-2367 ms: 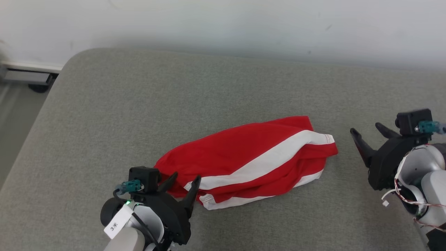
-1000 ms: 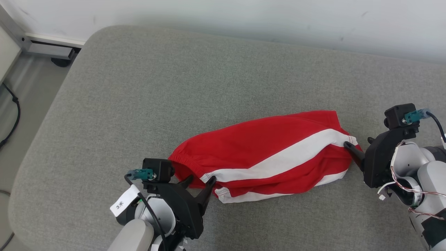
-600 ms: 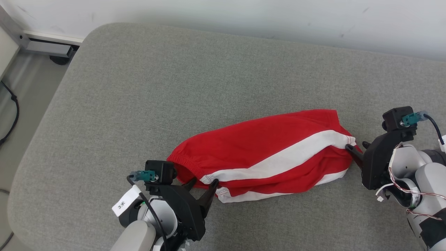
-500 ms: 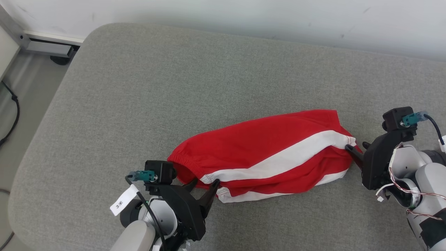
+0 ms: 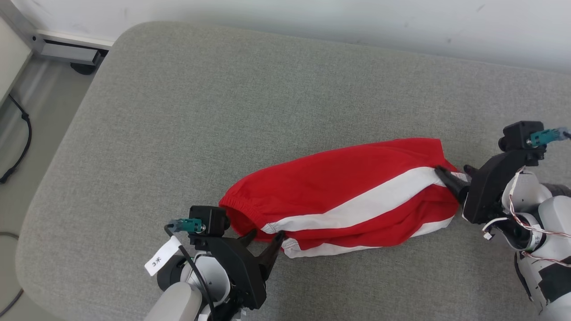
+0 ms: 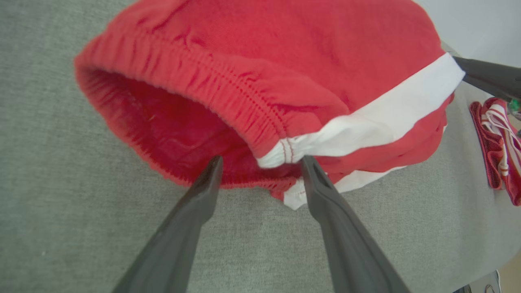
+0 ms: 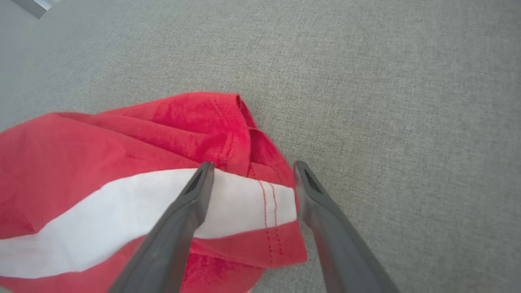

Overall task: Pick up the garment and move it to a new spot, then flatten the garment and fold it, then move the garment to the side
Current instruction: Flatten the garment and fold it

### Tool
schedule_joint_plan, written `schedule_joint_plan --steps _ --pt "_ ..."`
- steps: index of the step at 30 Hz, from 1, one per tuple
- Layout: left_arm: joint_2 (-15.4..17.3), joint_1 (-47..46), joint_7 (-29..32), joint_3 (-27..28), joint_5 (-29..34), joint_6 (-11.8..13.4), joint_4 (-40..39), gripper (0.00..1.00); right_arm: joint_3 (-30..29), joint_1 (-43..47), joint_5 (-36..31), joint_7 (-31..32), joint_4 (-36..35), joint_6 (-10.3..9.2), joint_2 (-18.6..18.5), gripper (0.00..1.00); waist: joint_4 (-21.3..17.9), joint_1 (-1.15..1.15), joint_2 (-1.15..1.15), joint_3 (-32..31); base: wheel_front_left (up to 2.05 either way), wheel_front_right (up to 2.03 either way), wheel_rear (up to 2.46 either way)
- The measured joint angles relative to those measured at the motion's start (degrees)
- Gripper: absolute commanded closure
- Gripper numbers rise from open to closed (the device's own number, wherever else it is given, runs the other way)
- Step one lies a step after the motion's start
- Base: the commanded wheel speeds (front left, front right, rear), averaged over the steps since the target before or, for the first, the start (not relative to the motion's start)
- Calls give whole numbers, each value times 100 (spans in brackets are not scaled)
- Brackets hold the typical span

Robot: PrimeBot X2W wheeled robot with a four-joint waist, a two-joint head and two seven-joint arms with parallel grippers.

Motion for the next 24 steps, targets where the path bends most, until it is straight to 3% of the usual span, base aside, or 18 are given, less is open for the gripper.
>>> schedule_joint_plan --steps 2,4,7,9,11,12,14,15,16,17,19,24 --pt "0 -7 0 -7 0 0 4 0 33 18 -2 87 99 -43 2 2 8 0 0 0 0 0 0" --pt "0 -7 0 -22 0 0 11 0 55 40 -7 162 151 -98 0 21 12 0 0 -3 0 0 0" --pt "-1 -9 0 -32 -9 0 16 0 74 64 -8 246 182 -154 1 29 11 0 0 -12 0 0 0" --pt "-1 -13 0 -34 -9 0 19 0 76 85 -16 303 194 -218 1 50 4 0 0 -21 0 0 0" --pt "-1 -34 0 -37 -19 0 23 0 82 133 -22 367 194 -242 -3 61 -5 0 0 -33 0 0 0" --pt "-1 -54 0 -38 -23 0 24 0 83 141 -22 370 193 -242 -4 61 -10 0 0 -40 0 0 0" --pt "-2 -74 0 -37 -26 -2 25 4 86 139 -22 404 175 -241 -5 76 -20 0 0 -53 0 0 0" --pt "-2 -74 0 -38 -31 -4 31 18 92 140 -22 412 163 -241 -7 90 -24 0 0 -60 0 0 0" --pt "-2 -74 -1 -36 -40 -4 32 49 92 140 -22 411 146 -241 -7 100 -29 0 0 -68 0 0 0" --pt "-3 -74 -2 -35 -63 -4 36 58 91 138 -22 411 145 -241 -7 100 -33 0 0 -77 0 0 0" --pt "-3 -75 -2 -34 -77 -5 43 100 92 138 -22 411 143 -242 -8 100 -40 0 0 -102 0 0 0" --pt "-4 -75 -9 -38 -125 -56 38 100 87 138 -22 402 132 -248 -9 100 -51 0 0 -145 0 0 0"
